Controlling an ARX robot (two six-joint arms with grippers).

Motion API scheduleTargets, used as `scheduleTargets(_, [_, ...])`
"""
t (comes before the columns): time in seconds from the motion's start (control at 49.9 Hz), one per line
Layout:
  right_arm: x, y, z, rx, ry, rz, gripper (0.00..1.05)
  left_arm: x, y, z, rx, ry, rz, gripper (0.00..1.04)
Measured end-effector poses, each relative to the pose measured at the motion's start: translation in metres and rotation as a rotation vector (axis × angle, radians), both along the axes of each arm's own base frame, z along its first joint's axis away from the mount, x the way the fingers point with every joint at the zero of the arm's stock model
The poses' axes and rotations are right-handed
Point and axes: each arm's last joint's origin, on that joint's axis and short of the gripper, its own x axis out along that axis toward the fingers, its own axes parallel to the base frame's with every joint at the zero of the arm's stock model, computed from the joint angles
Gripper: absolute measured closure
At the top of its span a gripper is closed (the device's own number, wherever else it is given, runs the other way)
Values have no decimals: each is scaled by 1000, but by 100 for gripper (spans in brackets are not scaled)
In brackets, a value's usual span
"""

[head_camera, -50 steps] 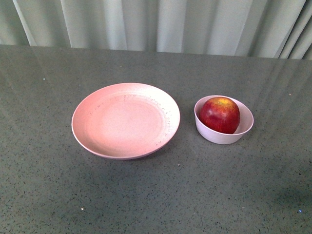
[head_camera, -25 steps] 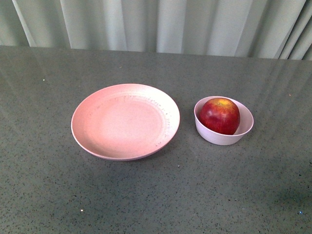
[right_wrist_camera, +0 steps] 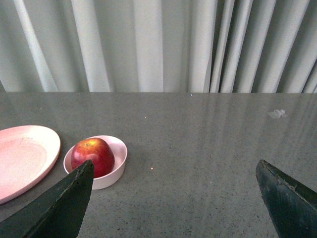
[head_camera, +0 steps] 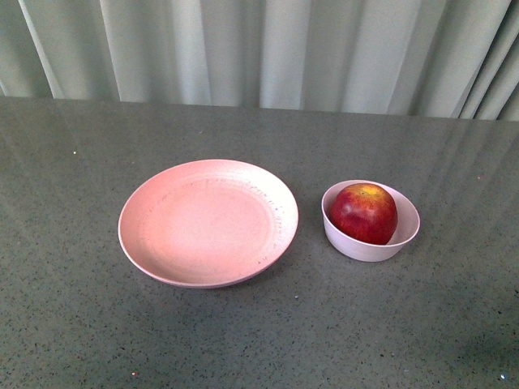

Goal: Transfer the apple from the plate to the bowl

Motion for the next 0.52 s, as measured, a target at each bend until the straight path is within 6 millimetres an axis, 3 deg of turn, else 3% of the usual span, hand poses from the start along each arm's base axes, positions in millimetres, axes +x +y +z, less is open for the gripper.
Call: scheduleTargets(0.521, [0,0,0,0,0,0,9,0,0,0,0,0,0,9])
